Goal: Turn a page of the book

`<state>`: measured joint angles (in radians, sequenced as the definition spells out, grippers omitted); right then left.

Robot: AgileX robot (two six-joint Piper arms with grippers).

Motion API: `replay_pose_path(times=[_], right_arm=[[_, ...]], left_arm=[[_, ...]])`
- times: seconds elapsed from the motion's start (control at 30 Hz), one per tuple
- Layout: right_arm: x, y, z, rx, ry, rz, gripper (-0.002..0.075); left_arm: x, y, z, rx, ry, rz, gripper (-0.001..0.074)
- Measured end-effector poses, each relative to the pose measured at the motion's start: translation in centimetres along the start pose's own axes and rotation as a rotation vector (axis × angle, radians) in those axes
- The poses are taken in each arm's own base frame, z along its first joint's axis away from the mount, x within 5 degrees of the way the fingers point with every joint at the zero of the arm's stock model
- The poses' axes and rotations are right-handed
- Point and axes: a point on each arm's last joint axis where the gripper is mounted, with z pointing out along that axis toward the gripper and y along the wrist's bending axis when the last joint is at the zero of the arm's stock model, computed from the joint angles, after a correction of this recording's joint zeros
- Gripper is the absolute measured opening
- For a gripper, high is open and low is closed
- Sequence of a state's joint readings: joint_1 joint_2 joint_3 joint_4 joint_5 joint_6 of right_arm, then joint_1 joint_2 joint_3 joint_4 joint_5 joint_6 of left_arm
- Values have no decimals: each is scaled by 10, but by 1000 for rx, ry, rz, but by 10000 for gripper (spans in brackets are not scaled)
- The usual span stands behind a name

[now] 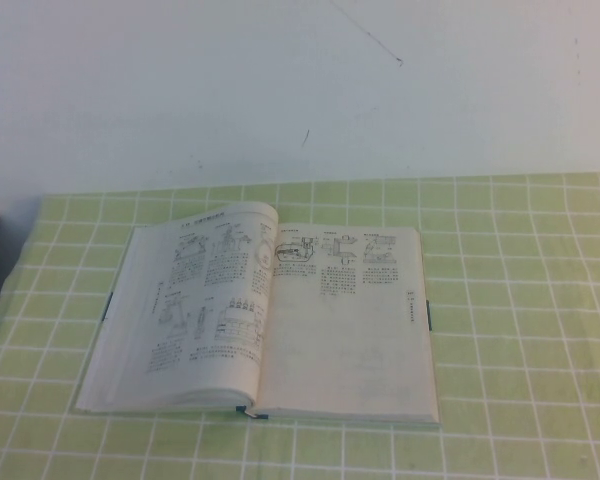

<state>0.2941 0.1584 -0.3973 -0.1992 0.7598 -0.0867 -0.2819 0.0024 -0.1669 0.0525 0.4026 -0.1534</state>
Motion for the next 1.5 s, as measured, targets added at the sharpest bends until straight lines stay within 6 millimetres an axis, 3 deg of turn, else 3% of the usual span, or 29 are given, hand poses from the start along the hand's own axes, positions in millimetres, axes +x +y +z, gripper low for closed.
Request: replay_pose_path(times=[0.2, 0.27, 1.5], right_arm=[[0, 0, 0, 0, 0, 0, -1], [0, 0, 0, 0, 0, 0, -1], [0, 0, 0, -2, 0, 2, -1]], left_arm=[[44, 7, 16, -86, 76, -18, -4], [50, 8, 17, -92, 91, -43, -4], [50, 7, 17, -92, 85, -39, -4]])
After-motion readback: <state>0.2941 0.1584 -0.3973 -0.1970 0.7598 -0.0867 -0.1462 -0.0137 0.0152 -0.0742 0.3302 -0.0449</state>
